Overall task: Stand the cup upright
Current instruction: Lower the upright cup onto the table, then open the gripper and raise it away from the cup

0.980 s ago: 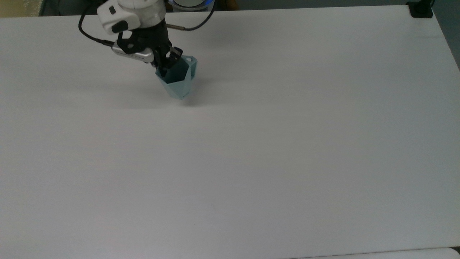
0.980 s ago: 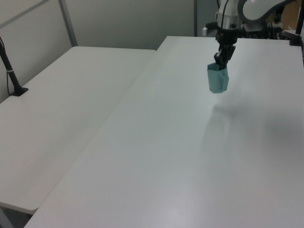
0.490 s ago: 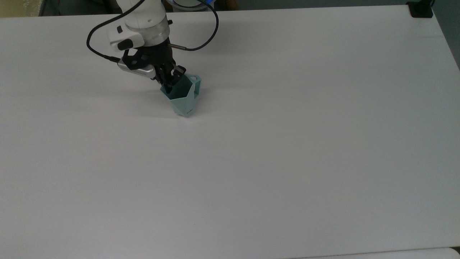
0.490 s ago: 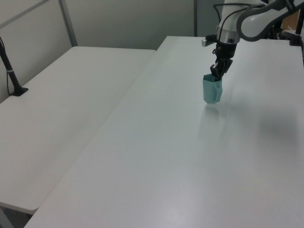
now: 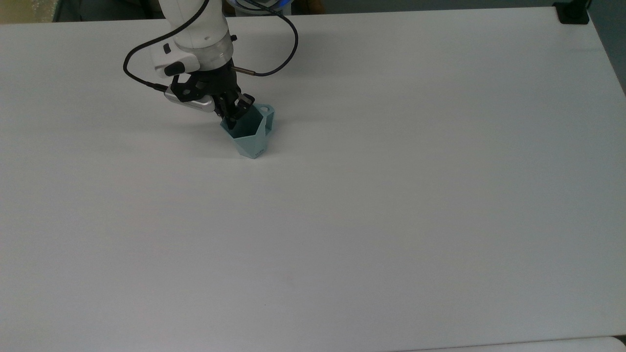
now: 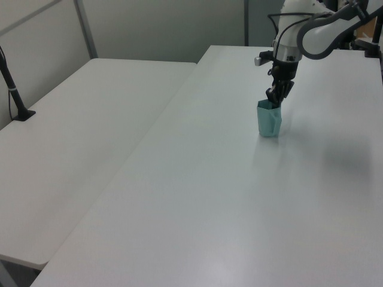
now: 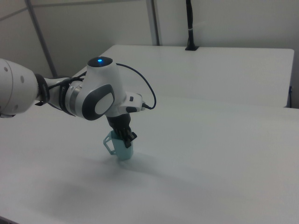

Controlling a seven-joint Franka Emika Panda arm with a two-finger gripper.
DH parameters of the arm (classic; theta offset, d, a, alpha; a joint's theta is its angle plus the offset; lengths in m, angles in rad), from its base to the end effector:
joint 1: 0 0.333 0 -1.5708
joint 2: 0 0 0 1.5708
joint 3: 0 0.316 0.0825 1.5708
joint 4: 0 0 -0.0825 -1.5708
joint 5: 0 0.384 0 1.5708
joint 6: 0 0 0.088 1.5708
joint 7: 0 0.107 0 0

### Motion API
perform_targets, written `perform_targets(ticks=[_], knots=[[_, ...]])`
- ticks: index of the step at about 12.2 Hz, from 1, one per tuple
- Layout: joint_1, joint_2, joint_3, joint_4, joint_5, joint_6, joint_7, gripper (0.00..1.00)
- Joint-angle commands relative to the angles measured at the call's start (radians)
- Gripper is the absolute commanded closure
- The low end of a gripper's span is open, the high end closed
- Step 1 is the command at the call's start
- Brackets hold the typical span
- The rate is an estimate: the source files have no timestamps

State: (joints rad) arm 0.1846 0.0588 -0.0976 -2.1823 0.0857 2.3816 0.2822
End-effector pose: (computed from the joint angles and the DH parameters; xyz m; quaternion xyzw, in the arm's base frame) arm 0.5530 0.0494 0.3763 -0.9892 0.1256 -0.0639 0.0412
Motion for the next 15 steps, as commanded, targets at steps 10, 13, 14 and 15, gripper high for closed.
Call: perform_targets(ticks=[10, 13, 14, 15], knots=[[0.003, -0.080, -0.004, 0.123, 0.005, -0.204, -0.006, 0.00], [-0.008, -0.087, -0.008, 0.275, 0.008, -0.298, -0.008, 0.00], [-0.019, -0.083, -0.010, 0.362, 0.002, -0.400, -0.020, 0.00], [-0.027, -0.089, -0.010, 0.401, -0.009, -0.462, -0.064, 0.00]])
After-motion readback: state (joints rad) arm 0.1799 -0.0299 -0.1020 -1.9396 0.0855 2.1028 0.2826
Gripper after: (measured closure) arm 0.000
